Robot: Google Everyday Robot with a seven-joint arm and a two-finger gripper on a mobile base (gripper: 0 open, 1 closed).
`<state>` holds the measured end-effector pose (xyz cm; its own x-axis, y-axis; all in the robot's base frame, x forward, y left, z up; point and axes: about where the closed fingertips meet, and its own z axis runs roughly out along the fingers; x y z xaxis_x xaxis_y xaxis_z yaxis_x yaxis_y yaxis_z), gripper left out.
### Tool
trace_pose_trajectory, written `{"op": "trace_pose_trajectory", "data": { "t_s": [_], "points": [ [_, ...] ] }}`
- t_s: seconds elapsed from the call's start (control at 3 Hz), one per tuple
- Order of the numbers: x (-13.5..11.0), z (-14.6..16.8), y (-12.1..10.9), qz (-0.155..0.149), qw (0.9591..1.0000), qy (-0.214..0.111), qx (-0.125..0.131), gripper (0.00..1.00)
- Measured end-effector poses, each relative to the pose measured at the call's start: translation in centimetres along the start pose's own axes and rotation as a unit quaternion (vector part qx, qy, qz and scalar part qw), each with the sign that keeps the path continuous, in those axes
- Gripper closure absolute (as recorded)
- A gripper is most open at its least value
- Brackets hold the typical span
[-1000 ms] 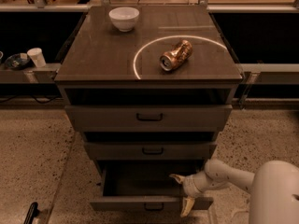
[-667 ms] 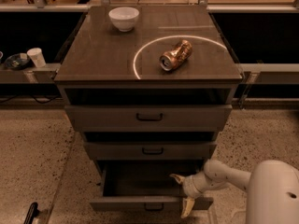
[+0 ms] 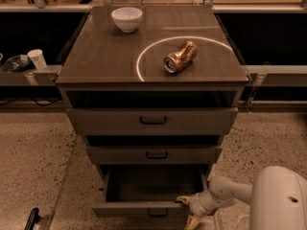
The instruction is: Open bottom drawer
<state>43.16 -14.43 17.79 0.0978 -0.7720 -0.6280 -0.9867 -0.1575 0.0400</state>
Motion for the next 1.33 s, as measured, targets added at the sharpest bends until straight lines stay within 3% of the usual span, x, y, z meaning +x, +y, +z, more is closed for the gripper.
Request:
{"op": "trace_pose_trajectory", "data": {
  "t_s": [0.67,1.33],
  "points": [
    [-2.3,-1.3,3.7,-0.022,0.9996,0.009,-0.015,0.29],
    [-4.4,-3.6,4.1,-0.042,0.999,-0.002,-0.014,0.32]
  ]
}}
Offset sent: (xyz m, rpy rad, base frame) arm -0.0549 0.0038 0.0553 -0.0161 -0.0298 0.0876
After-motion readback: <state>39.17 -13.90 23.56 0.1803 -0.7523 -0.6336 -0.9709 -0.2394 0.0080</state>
